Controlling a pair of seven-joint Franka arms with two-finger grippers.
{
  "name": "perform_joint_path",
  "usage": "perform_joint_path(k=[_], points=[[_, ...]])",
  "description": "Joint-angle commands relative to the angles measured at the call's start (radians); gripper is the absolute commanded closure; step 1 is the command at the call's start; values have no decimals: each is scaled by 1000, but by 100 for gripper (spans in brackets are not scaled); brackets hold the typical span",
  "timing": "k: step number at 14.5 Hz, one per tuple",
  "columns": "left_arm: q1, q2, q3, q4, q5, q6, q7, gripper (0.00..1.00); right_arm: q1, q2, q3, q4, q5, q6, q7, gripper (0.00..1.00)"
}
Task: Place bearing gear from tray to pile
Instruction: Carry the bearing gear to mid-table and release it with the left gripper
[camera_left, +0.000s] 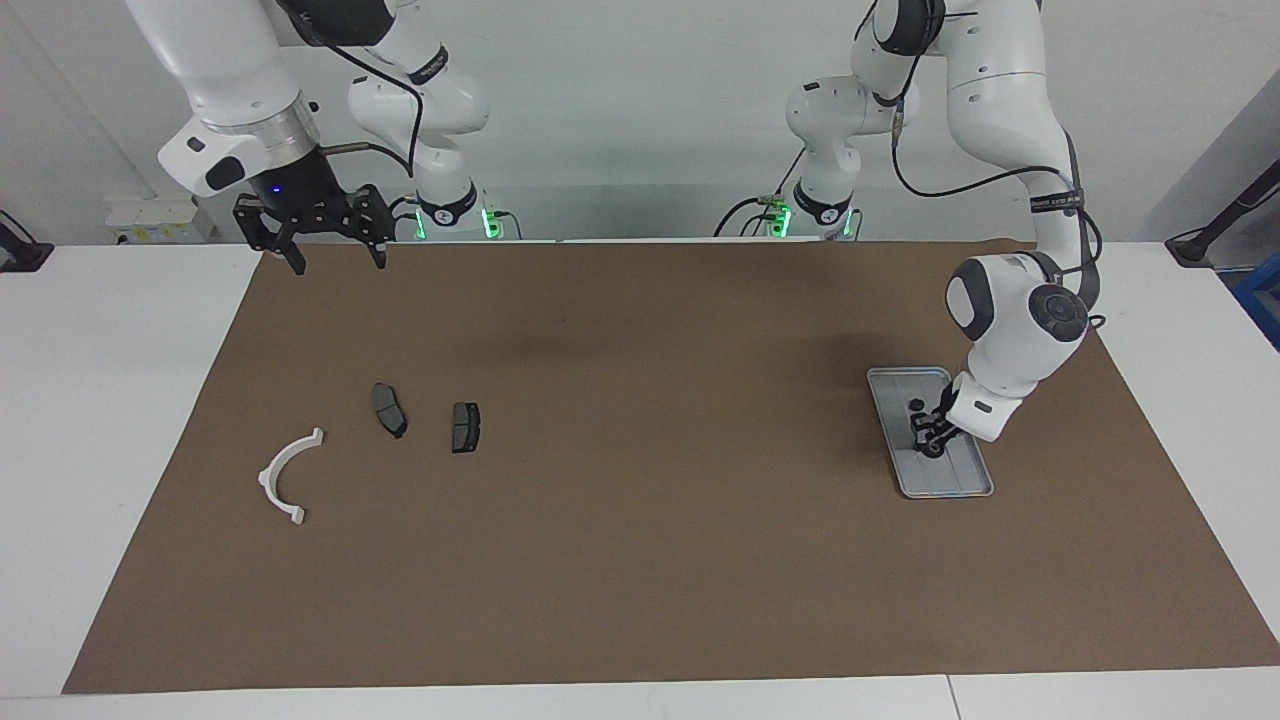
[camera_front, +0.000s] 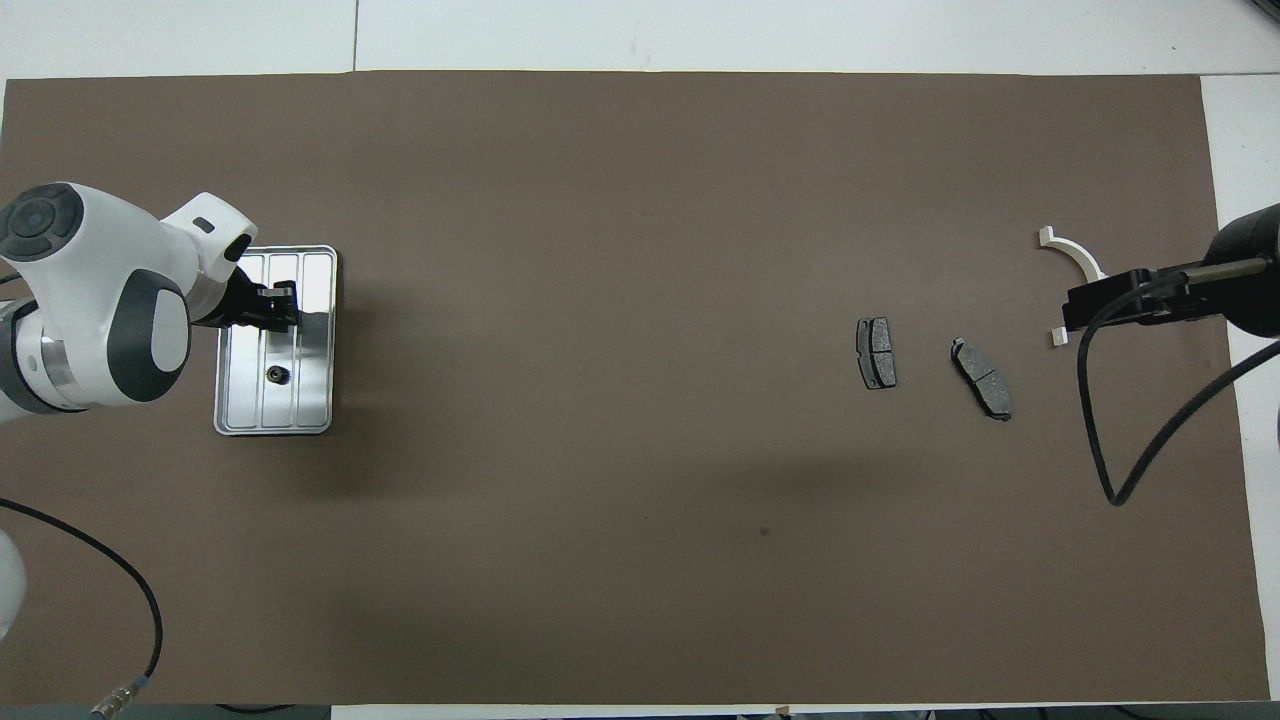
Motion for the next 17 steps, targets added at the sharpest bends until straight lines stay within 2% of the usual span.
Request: perform_joint_path(k=[1,3,5,9,12,14,17], points=[[-40,-2,2,118,-13,-163,-100,100,-4,-37,-2,-49,24,-5,-21,0],[-151,27,4,267,-13,-311,-307,100,-4,-37,-2,-47,24,-8,-29,0],[-278,59,5,344,-15,-343,-507,100,-2,-37,-1,-49,24,-6,-29,0],[-472,64,5,338,-13,-261,-821,100,-2,-42,1,-50,24,-9,-27,0],[-575,61,5,219,-13,-111,-925,100,-2,-42,1,-50,24,-9,-29,0],[-603,67,4,174,-13,-5,-969,100,-2,-42,1,-52,24,-9,-23,0],[-630,140,5,237,-42,25,-1000,100,33,-51,2,-90,26,11,-12,0]])
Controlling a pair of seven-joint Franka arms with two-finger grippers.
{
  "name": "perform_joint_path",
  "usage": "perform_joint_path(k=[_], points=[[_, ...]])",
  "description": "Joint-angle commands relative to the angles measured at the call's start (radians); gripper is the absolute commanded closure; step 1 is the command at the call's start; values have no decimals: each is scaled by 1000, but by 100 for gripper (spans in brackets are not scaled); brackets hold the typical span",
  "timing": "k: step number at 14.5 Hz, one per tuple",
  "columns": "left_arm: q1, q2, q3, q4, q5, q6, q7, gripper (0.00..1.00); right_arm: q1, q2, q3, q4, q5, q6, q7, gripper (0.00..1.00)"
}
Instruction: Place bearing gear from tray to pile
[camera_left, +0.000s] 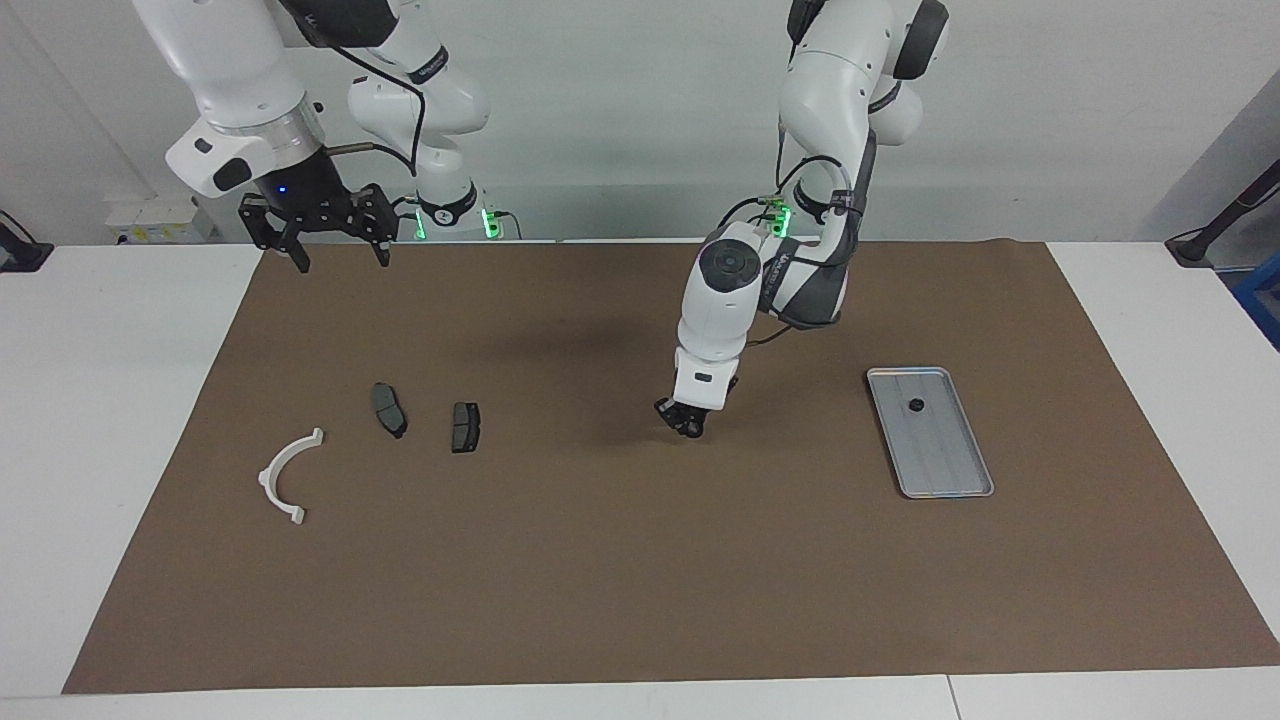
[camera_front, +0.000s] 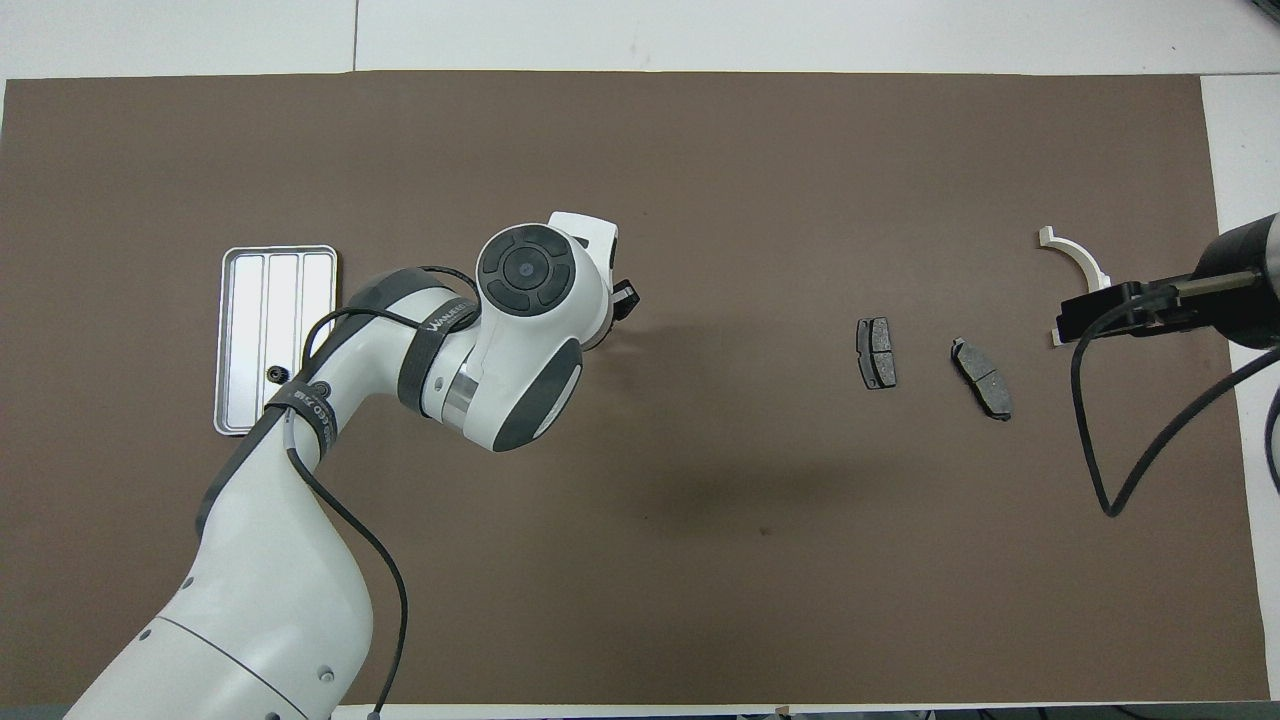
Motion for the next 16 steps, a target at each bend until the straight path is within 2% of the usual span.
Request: perform_joint_path(k=[1,4,5,6,7,8,11,12,14,15,16], points=[[-37,72,23,57,-26,9,-31,100,33,-41,-1,-83,26,33,8,0],[-55,99,27,65,-15,-2,-45,100,87,-52,-1,-157,26,114,100,0],[-55,97,27,66,-13,-20,-45,95,102,-51,1,-175,24,134,134,0],[-55,97,27,66,-4,-26,-45,39,114,-49,-1,-192,24,161,166,0],[-49,92,29,68,11,-37,-40,0,125,-45,-1,-206,24,183,198,0],[-41,80,29,69,23,-51,-36,0,137,-40,-1,-218,24,200,223,0],[54,-64,26,13,25,-150,63,0,163,-19,-1,-243,24,243,302,0],[96,-120,26,-28,25,-204,167,0,183,-6,-1,-245,24,254,336,0],[217,-249,26,-172,24,-253,437,0,225,24,-1,-245,23,287,422,0],[291,-294,26,-232,25,-249,578,0,255,50,-1,-243,17,310,476,0],[371,-308,27,-260,25,-246,722,0,298,84,-1,-236,4,342,541,0]])
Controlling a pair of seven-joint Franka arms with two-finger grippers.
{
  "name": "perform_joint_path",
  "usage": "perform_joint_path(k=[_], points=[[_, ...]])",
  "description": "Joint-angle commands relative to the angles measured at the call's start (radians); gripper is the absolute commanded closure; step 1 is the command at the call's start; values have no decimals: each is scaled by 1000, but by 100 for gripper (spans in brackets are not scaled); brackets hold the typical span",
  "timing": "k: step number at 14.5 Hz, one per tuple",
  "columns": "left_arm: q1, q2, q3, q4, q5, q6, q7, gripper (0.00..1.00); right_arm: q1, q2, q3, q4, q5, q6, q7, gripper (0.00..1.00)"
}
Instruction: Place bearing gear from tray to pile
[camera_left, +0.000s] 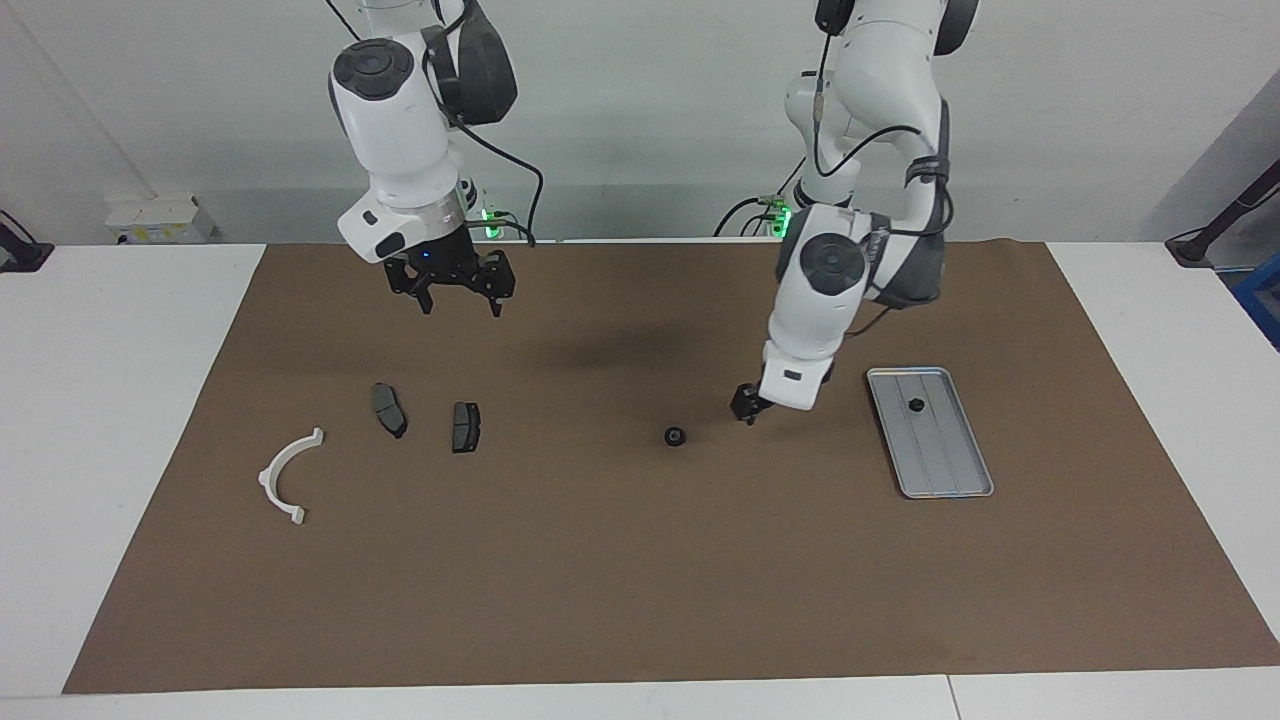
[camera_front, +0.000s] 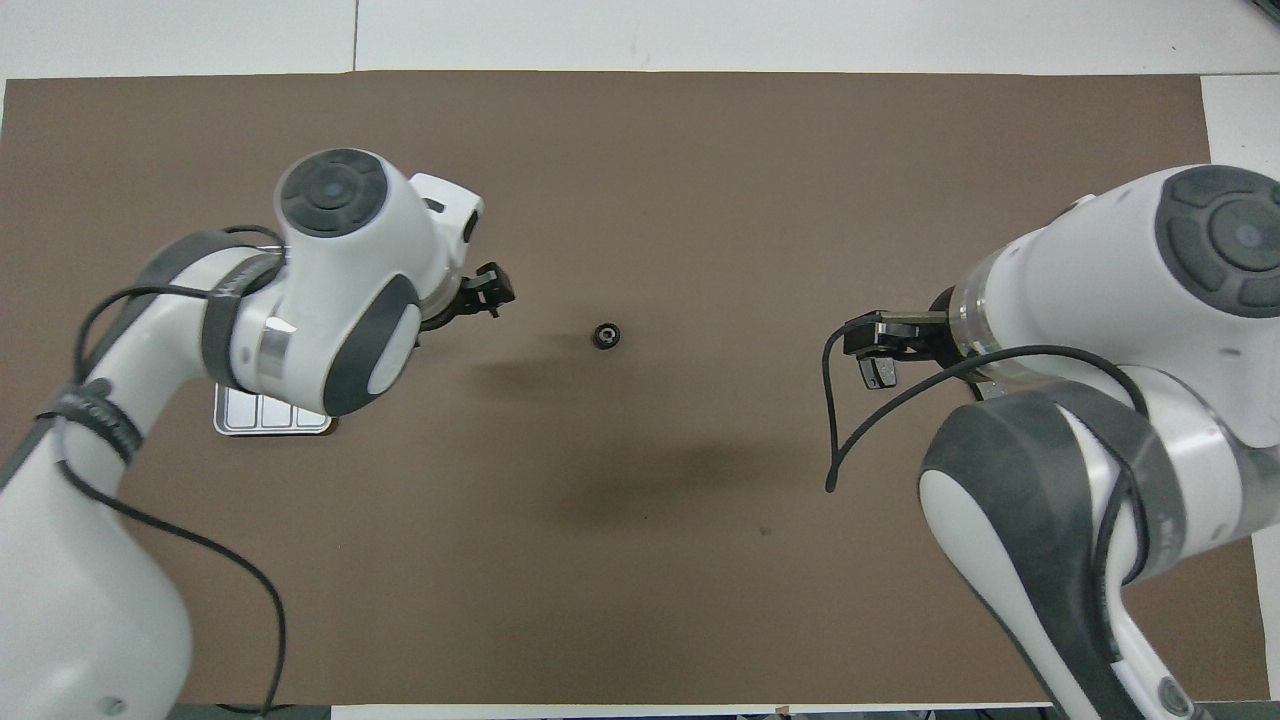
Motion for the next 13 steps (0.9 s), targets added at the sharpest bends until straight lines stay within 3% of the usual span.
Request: perform_joint_path(k=[1,3,5,7,10,13], points=[[192,-101,-11,-159,6,29,355,0,94,81,-2,3,-1,93,166,0],[284,-101,-12,-164,4,50,521,0,150,156,-2,43,-39,127,274,0],[306,-103,-11,-225,4,149,547,19,197,245,-2,122,-44,147,409,0],[314,-101,-9,-279,4,220,550,31,250,354,-4,231,-54,147,500,1],[340,-92,-11,-286,4,240,559,34,305,493,-5,352,-88,134,564,5],[346,-95,-9,-314,4,265,559,41,339,684,-4,535,-140,134,661,5]])
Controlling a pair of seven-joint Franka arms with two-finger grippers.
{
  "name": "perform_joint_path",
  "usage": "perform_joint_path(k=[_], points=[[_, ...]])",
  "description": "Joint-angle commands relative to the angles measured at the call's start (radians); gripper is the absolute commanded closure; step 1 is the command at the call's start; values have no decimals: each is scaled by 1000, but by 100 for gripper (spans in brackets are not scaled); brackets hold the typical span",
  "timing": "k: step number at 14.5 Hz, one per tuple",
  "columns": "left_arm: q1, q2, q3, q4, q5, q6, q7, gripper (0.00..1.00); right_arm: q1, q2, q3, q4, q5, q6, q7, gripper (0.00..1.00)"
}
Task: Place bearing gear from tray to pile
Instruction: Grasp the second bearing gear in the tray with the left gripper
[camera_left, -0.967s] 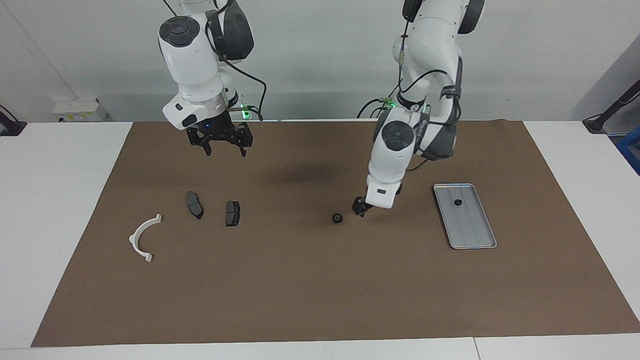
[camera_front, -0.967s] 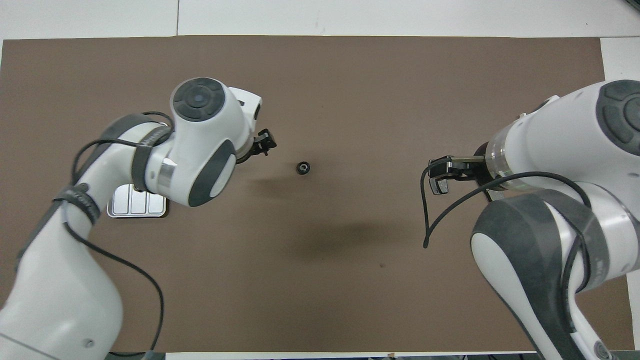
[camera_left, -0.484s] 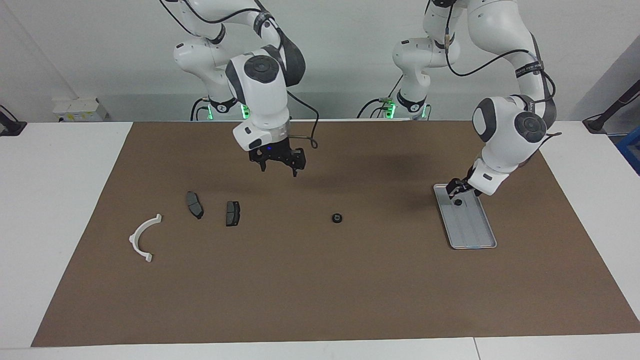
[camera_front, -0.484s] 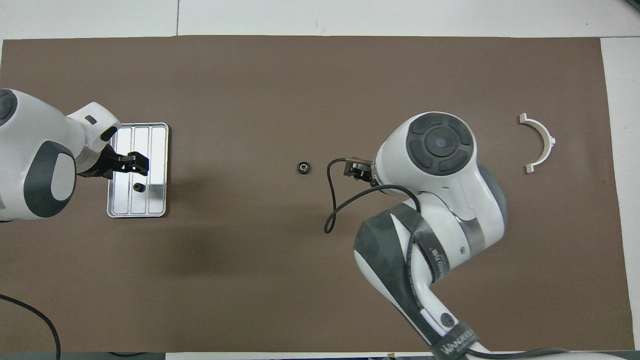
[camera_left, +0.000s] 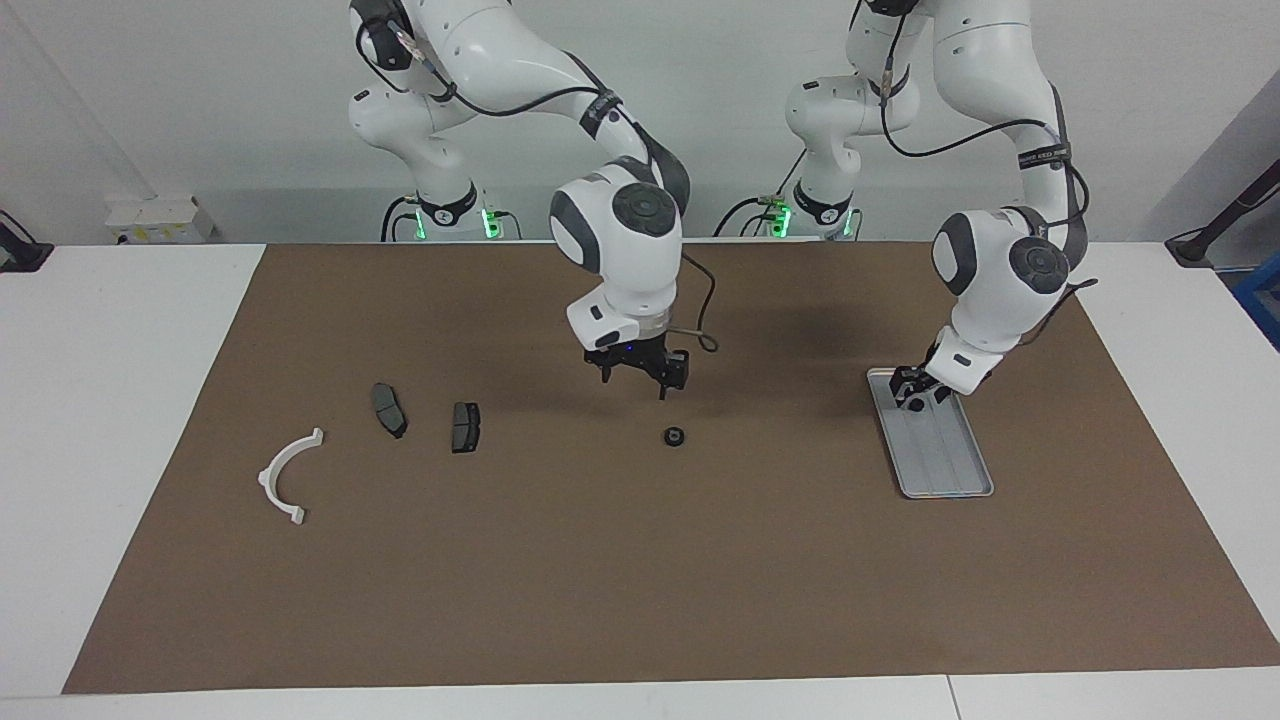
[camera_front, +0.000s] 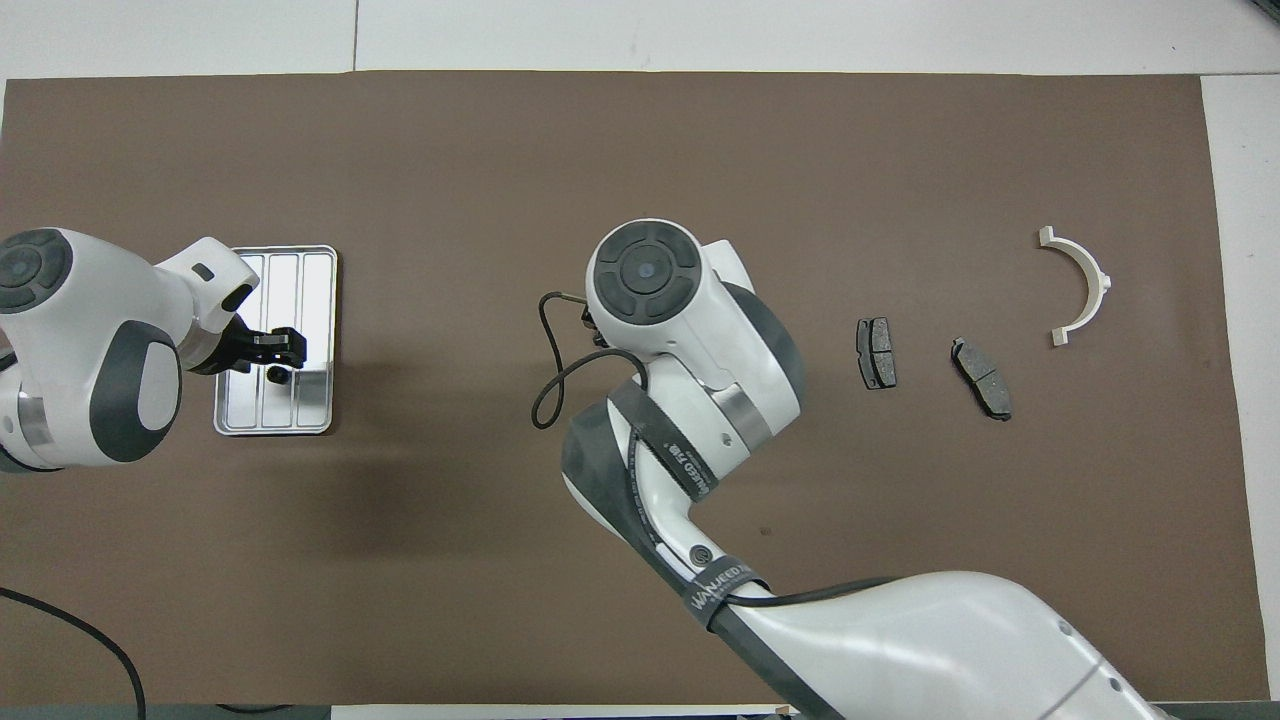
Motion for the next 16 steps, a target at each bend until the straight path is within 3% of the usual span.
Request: perform_joint_path(k=[1,7,13,16], points=[[20,-12,-5,-38,5,43,13,42,15,179,-2,207,-34,-25,53,5],[23,-9,-5,-68,5,63,10,52,24,327,-5,391,-38,-51,51,5],[25,-8,-5,-78,5,80,10,57,25,337,1,379,-22,-57,21,4],[25,-5,-5,-85,5,91,8,59,22,334,1,380,-20,-120,-4,5]])
